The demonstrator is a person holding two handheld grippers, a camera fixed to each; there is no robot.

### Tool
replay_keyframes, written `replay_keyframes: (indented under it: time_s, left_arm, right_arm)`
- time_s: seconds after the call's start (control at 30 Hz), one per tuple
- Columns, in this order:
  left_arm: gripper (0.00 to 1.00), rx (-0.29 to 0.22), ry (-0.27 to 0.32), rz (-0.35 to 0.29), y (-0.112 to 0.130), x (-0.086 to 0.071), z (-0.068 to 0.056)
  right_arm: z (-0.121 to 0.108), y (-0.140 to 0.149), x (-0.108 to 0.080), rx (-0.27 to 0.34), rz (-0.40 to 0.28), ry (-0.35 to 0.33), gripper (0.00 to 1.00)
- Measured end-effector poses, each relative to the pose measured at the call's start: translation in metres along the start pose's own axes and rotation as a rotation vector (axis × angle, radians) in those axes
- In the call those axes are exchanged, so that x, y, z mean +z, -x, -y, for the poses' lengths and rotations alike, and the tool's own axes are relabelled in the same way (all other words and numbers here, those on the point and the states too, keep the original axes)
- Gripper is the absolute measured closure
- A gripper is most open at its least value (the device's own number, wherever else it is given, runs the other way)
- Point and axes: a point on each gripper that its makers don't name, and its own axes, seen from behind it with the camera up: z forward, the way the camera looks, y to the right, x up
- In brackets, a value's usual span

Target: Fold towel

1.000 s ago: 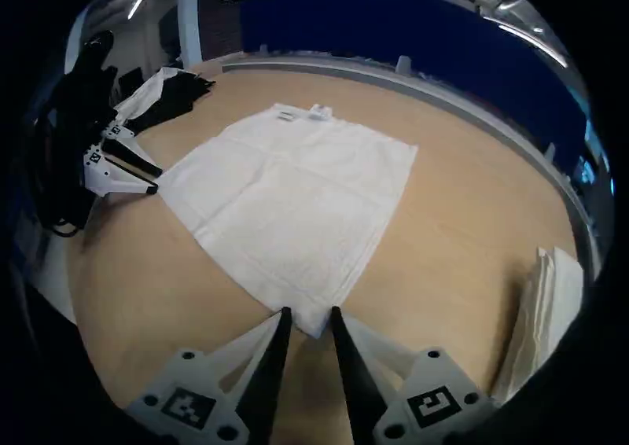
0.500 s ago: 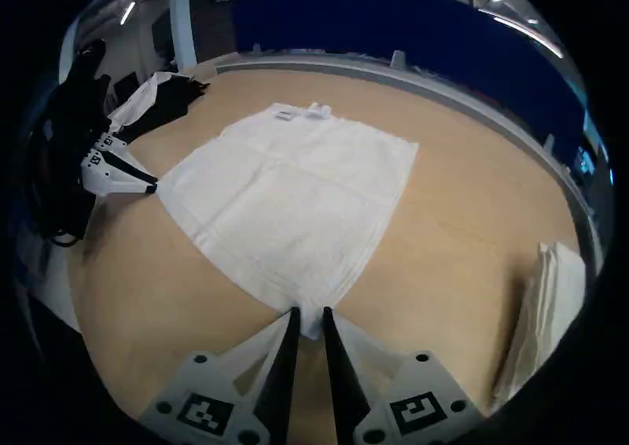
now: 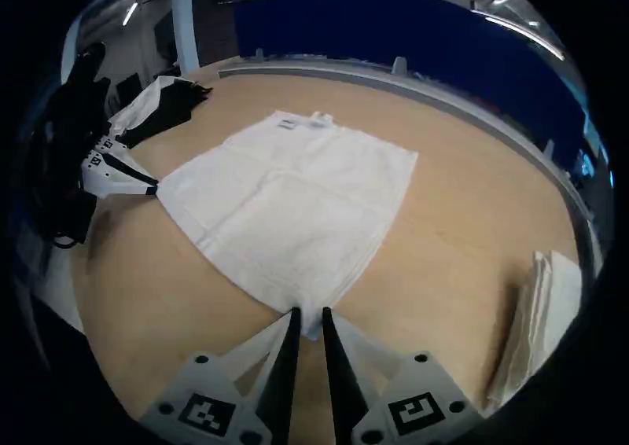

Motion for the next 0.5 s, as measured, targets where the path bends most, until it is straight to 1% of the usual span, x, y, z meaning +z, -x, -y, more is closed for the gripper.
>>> replay_keyframes:
  time_s: [0.2, 0.5]
  left_arm:
    - [0.92, -0.020, -0.002, -0.020, -0.011, -0.014, -0.001]
    - [0.92, -0.055, -0.004, -0.046, -0.031, -0.044, -0.001]
  right_arm:
    - [0.000, -0.015, -0.012, -0.011, -0.022, 0.005, 0.79]
    - [0.003, -0.047, -0.041, -0.008, -0.076, 0.006, 0.79]
